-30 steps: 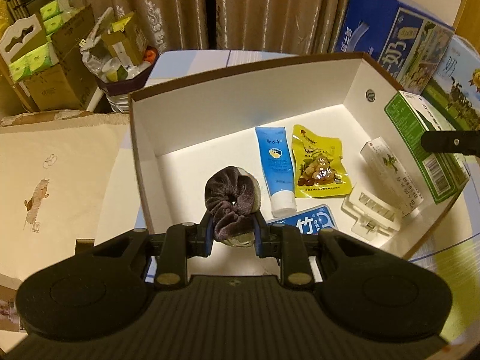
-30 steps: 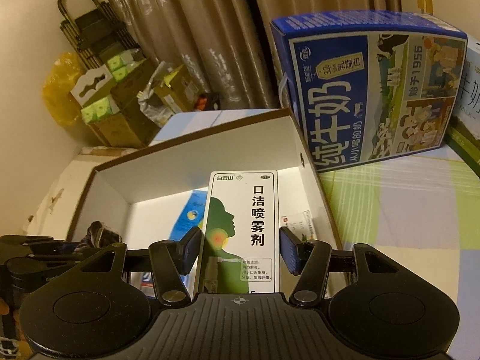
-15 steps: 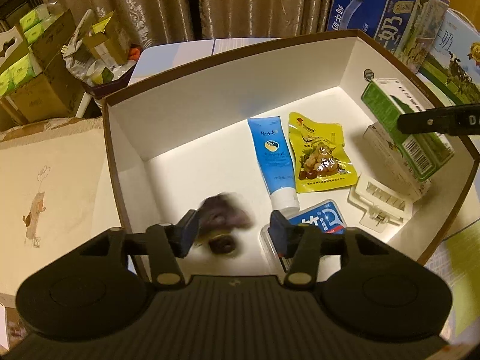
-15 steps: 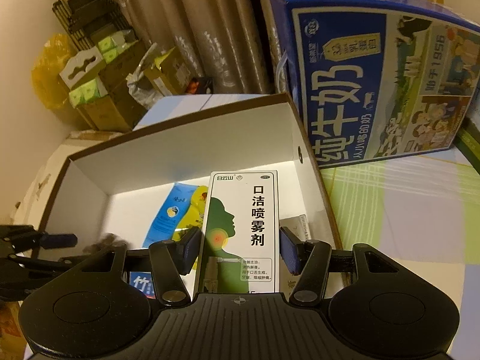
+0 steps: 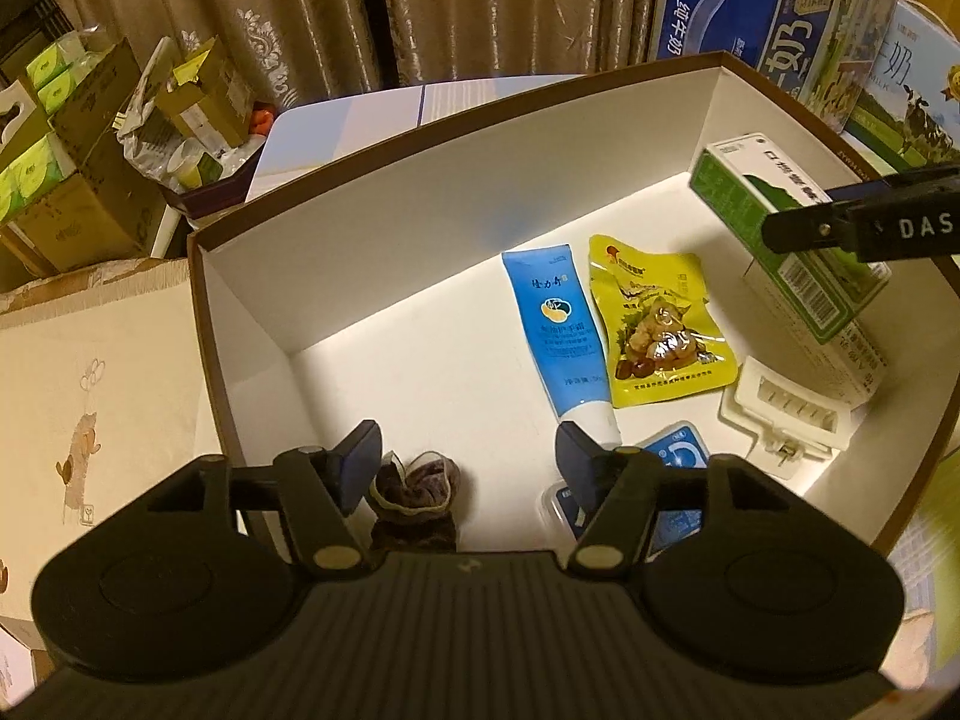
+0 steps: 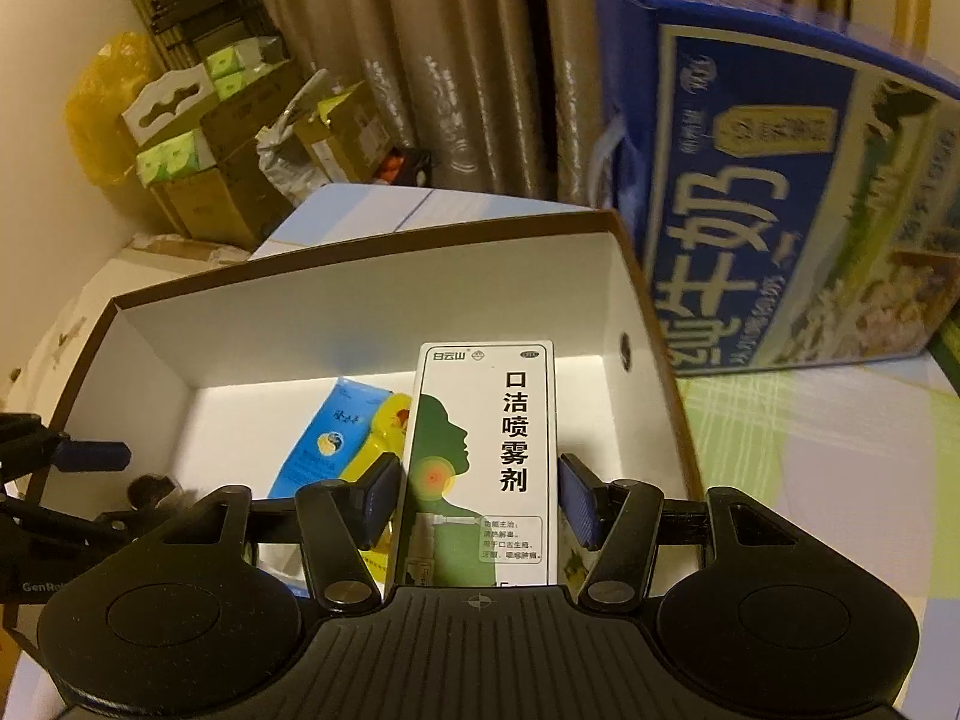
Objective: Organize objects
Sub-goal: 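Lower both items into the box and open both tools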
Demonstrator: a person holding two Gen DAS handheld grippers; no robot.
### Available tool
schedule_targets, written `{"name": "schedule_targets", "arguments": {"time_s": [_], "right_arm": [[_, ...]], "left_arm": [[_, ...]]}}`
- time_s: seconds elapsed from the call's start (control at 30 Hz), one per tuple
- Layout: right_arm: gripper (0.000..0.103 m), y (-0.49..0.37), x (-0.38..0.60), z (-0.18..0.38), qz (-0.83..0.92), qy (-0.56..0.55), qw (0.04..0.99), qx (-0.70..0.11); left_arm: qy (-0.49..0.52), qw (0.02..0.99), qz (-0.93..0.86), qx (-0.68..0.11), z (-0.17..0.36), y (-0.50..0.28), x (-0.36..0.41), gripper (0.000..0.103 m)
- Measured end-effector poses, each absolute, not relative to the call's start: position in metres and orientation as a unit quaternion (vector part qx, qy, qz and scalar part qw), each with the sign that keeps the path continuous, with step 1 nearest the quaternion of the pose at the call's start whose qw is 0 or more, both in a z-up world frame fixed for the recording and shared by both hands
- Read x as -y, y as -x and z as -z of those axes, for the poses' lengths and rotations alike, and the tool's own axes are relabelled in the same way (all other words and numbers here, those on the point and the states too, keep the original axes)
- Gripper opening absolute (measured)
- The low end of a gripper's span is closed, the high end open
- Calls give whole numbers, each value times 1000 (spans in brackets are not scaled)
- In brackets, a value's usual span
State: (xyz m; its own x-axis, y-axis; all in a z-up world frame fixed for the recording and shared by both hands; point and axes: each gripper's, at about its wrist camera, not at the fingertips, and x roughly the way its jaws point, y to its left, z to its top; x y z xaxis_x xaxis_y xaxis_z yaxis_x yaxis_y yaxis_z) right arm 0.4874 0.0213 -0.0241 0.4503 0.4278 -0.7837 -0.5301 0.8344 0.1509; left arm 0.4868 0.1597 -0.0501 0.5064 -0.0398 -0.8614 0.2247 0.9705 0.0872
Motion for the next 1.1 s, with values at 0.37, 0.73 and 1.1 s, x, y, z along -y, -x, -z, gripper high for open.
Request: {"name": "schedule_targets", "arguments": {"time_s": [0.37, 0.73, 1.1], "right_arm": [[67, -487, -31, 29, -299, 90, 849, -427], [70, -475, -24, 25, -304, 98, 842, -435], [71, -444, -10, 2, -317, 78, 843, -427]], "left_arm": [[-113, 862, 81, -487, 54, -492, -156, 79], [-111, 864, 76, -486, 51, -489, -156, 81], [-86, 877, 65, -468, 26, -467, -157, 85]]}}
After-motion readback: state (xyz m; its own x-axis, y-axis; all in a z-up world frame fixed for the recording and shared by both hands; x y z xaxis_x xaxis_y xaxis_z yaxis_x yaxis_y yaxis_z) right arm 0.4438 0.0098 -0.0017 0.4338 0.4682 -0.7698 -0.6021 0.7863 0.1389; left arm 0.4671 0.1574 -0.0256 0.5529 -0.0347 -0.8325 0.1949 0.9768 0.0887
